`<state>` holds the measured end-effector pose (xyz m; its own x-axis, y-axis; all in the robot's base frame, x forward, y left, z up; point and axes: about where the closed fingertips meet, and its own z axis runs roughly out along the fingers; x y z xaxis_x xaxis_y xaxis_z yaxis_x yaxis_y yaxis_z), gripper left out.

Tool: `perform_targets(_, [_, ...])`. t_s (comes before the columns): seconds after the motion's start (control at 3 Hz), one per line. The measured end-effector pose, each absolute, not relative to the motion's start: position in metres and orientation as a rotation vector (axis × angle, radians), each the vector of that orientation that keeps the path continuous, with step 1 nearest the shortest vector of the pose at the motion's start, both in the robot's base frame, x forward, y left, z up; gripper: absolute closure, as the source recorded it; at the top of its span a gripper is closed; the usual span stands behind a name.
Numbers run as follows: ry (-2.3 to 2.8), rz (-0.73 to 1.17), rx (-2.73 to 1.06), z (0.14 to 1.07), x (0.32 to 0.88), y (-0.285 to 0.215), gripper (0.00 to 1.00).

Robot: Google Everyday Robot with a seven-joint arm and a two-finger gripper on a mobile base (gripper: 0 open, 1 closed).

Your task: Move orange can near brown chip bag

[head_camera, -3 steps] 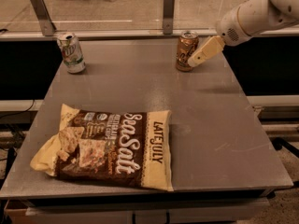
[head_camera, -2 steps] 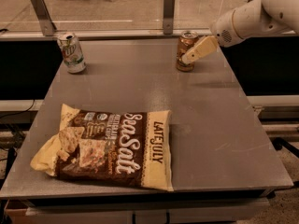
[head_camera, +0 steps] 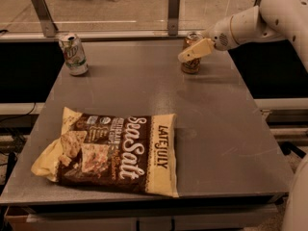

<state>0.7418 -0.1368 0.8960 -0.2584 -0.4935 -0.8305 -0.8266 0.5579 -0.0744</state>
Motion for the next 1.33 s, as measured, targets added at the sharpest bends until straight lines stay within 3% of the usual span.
perform_targets(0.67, [1.888, 0.572, -1.077, 0.897, 0.731, -0.126, 0.64])
perform_targets(1.0, [1.818, 0.525, -1.095, 0.931, 0.716, -0.13, 0.88])
perform_targets(1.33, [1.816, 0.527, -1.1, 0.931, 0.716, -0.127, 1.0])
